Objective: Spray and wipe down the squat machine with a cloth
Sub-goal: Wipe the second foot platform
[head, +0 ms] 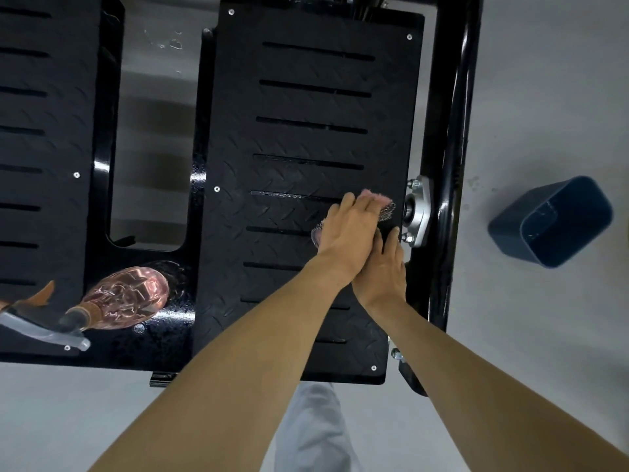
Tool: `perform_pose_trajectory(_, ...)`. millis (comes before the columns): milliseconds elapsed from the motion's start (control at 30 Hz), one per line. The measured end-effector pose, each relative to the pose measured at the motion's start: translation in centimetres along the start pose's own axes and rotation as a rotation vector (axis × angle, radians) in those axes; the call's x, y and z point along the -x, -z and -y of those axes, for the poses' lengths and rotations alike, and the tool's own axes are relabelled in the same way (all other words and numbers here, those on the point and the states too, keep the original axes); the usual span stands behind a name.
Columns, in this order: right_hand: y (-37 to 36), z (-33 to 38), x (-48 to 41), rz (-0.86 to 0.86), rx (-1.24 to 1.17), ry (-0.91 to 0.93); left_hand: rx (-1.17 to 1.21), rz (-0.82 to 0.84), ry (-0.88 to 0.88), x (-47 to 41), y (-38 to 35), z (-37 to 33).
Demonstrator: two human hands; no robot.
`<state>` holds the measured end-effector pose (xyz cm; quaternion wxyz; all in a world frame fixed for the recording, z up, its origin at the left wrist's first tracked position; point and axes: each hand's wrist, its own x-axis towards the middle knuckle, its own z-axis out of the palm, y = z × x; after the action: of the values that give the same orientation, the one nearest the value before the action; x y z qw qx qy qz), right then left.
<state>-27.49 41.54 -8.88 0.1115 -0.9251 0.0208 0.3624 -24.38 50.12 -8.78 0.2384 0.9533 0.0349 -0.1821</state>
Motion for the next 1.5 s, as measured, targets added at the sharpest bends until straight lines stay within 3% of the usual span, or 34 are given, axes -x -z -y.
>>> perform_pose_trajectory(167,0.3,-0.3,0.1,0.015,0.025,-0.002,-0.275,0.087,-0.095,0.3,0.1,2.5)
perform_pose_trajectory(500,0.1,1.0,0.7,0.017,0.061,0.038,-0.455,0.137,-0.130,1.6,3.5,9.1)
perform_pose_trajectory(800,-1.6,3.0,2.1,0.065,0.066,0.050,-0.371,0.077,0.181,4.6,4.7,14.2)
perform_pose_trajectory(1033,-2.6,3.1,3.2,0.079,0.077,0.047,-0.340,0.024,0.302,6.7,3.5,12.4)
perform_pose_trajectory(1333,-3.0,2.1,3.5,0.087,0.106,0.057,-0.539,0.154,0.071,10.3,2.2,13.4)
perform_pose_trajectory(1433,-3.0,1.8,3.5,0.082,0.101,0.052,-0.477,0.137,0.128,10.1,2.7,13.5)
perform_pose_trajectory(1500,-2.9,1.6,3.5,0.079,0.096,0.042,-0.336,0.063,0.267,10.3,1.9,12.1)
